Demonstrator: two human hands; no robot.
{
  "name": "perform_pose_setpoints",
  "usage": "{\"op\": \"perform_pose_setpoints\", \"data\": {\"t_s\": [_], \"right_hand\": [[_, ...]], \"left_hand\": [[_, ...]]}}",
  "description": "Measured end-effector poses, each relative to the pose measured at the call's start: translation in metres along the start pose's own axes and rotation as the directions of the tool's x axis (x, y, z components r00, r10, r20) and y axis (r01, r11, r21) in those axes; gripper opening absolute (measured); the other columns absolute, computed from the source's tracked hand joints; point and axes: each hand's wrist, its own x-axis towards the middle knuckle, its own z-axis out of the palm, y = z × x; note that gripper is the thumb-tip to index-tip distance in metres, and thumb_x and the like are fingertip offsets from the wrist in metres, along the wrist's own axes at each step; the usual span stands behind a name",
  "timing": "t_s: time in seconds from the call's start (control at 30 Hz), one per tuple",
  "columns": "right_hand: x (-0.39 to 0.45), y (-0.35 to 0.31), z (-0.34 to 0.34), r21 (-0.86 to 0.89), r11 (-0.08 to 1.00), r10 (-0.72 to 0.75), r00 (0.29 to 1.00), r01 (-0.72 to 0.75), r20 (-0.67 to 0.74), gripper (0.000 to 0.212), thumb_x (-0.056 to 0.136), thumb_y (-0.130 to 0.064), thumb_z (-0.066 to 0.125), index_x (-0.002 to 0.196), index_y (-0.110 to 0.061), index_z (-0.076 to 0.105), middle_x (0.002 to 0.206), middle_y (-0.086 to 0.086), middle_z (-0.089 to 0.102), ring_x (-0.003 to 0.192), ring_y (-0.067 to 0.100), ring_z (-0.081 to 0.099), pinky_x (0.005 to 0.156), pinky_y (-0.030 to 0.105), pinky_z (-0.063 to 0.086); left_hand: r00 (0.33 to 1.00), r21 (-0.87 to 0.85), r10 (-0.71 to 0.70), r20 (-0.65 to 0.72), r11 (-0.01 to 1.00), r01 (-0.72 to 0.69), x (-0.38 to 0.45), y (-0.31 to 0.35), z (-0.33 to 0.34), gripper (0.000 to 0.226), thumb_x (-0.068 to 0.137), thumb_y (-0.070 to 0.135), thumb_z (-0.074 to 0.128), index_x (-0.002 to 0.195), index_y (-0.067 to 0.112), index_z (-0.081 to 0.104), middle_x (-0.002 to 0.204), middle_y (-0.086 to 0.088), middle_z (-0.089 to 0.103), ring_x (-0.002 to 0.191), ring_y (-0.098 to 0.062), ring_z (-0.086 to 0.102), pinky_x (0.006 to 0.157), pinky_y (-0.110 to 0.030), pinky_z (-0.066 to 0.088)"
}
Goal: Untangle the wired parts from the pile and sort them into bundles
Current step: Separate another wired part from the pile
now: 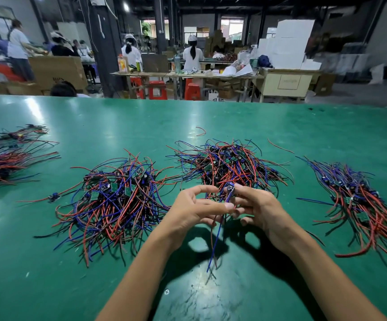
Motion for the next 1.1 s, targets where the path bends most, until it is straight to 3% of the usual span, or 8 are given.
{"op": "perform_pose_setpoints", "data": {"t_s": [0.1, 0.27, 0.43, 0.6, 0.8, 0.93, 1.1], "right_hand": [[-0.0021, -0.0028, 0.0000, 0.059, 0.998, -0.006, 0.999, 0.003, 0.043, 0.030, 0.079, -0.056, 0.075, 0.093, -0.030, 0.081, 0.088, -0.001, 0.075, 0.064, 0.009, 0.065, 0.055, 0.018, 0.051], [-0.0063, -0.0053, -0.0005, 0.056, 0.997, -0.060, 0.993, 0.055, 0.098, 0.026, 0.083, -0.044, 0.072, 0.106, -0.034, 0.078, 0.101, 0.000, 0.077, 0.077, 0.008, 0.069, 0.064, 0.018, 0.052], [-0.0049, -0.0063, -0.0023, 0.081, 0.989, -0.129, 0.985, 0.120, 0.111, 0.037, 0.087, -0.037, 0.066, 0.122, -0.028, 0.073, 0.114, 0.006, 0.075, 0.090, 0.009, 0.069, 0.074, 0.021, 0.051], [-0.0039, -0.0041, -0.0020, 0.114, 0.985, -0.139, 0.985, 0.127, 0.104, 0.033, 0.094, -0.036, 0.058, 0.123, -0.031, 0.072, 0.123, 0.003, 0.073, 0.100, 0.008, 0.069, 0.077, 0.019, 0.051], [-0.0035, -0.0042, 0.0011, 0.159, 0.981, -0.130, 0.985, 0.112, 0.110, 0.036, 0.092, -0.049, 0.056, 0.124, -0.039, 0.069, 0.127, 0.001, 0.071, 0.089, 0.005, 0.067, 0.086, 0.031, 0.045], [-0.0049, -0.0058, 0.0011, 0.165, 0.976, -0.162, 0.980, 0.142, 0.113, 0.033, 0.090, -0.044, 0.057, 0.120, -0.038, 0.071, 0.127, 0.004, 0.071, 0.093, 0.010, 0.066, 0.087, 0.034, 0.043], [-0.0054, -0.0096, 0.0007, 0.171, 0.961, -0.237, 0.967, 0.219, 0.096, 0.031, 0.093, -0.036, 0.056, 0.120, -0.035, 0.072, 0.126, 0.005, 0.071, 0.090, 0.010, 0.069, 0.075, 0.025, 0.047]], "left_hand": [[1.000, 0.030, 0.016, 0.005, 0.999, -0.016, -0.0008, 0.0003, -0.0009, 0.058, 0.068, 0.020, 0.092, 0.117, 0.014, 0.061, 0.090, -0.013, 0.078, 0.065, -0.014, 0.068, 0.057, -0.020, 0.051], [0.999, 0.049, 0.043, -0.014, 0.998, -0.043, -0.0022, 0.0006, -0.0009, 0.041, 0.072, 0.015, 0.090, 0.108, 0.016, 0.069, 0.090, -0.018, 0.077, 0.065, -0.017, 0.068, 0.055, -0.022, 0.051], [0.993, 0.059, 0.114, 0.001, 0.992, -0.114, -0.0055, 0.0036, -0.0009, 0.035, 0.071, 0.022, 0.090, 0.103, 0.021, 0.078, 0.075, -0.004, 0.075, 0.064, -0.010, 0.065, 0.058, -0.017, 0.048], [0.985, 0.053, 0.138, -0.100, 0.990, -0.133, -0.0035, 0.0025, -0.0023, 0.035, 0.070, 0.027, 0.087, 0.100, 0.011, 0.080, 0.080, -0.008, 0.077, 0.063, -0.010, 0.065, 0.057, -0.015, 0.048], [0.994, 0.051, 0.105, -0.022, 0.993, -0.103, -0.0035, 0.0018, -0.0018, 0.020, 0.087, 0.025, 0.075, 0.100, 0.010, 0.079, 0.089, -0.008, 0.076, 0.061, -0.017, 0.065, 0.058, -0.022, 0.054], [0.995, 0.029, 0.103, -0.010, 0.994, -0.102, -0.0025, 0.0008, -0.0033, 0.017, 0.089, 0.021, 0.074, 0.101, 0.010, 0.079, 0.086, -0.006, 0.075, 0.058, -0.016, 0.060, 0.058, -0.024, 0.054], [0.993, -0.002, 0.116, 0.008, 0.993, -0.116, -0.0009, 0.0017, -0.0051, 0.022, 0.084, 0.028, 0.074, 0.101, 0.016, 0.080, 0.083, -0.004, 0.071, 0.049, -0.008, 0.041, 0.042, -0.015, 0.030]]}}
